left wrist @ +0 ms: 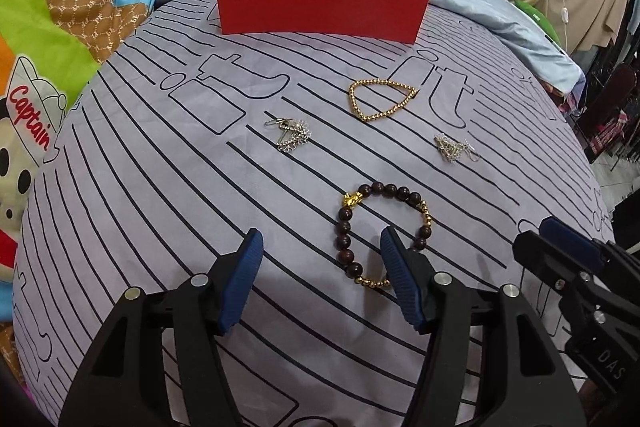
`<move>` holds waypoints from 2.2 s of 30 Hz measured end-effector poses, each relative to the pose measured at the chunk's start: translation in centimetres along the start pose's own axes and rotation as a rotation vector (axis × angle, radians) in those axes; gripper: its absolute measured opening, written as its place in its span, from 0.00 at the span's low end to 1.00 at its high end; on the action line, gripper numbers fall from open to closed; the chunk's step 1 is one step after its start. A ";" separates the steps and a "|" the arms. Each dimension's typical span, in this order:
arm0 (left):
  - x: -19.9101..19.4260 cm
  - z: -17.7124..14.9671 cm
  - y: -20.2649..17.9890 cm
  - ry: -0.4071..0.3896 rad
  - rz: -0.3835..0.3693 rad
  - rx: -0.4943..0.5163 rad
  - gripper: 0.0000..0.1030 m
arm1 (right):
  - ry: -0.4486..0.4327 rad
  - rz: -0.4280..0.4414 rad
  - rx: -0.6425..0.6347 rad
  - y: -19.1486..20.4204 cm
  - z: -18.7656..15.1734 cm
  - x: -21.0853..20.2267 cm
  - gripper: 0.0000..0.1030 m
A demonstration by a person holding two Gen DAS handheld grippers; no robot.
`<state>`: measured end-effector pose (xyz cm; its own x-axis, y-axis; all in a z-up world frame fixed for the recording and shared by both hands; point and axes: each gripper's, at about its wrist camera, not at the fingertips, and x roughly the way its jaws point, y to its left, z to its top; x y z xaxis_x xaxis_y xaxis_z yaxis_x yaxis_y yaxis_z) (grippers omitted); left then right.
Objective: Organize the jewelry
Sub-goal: 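Withdraw both tools from the box toward the dark bead bracelet, then grasp the dark bead bracelet with the left tool while the right tool approaches the gold chain, then grasp the gold bead chain with the right tool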
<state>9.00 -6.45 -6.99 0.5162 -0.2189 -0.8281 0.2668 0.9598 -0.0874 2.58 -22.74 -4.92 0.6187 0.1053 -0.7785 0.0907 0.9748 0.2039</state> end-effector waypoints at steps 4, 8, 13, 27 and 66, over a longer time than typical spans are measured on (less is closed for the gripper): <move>0.0 -0.2 -0.2 -0.013 0.037 0.020 0.52 | 0.003 0.004 0.001 0.1 0.0 0.1 0.40; 0.0 -0.1 0.1 -0.030 0.055 0.030 0.34 | 0.009 0.006 0.001 0.2 -0.1 0.3 0.40; -0.1 -0.1 1.2 -0.045 0.069 0.019 0.07 | 0.013 0.011 -0.002 0.5 0.0 0.5 0.40; -0.9 -0.9 6.0 -0.084 0.133 -0.074 0.07 | 0.010 0.067 -0.063 3.9 3.2 2.8 0.40; -0.8 -1.2 6.2 -0.121 0.127 -0.072 0.07 | 0.046 0.086 -0.082 5.0 6.6 7.9 0.03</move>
<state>9.26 -0.07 -7.54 0.6369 -0.1110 -0.7629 0.1371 0.9901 -0.0296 13.06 -18.35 -6.12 0.5846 0.1959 -0.7873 -0.0259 0.9744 0.2232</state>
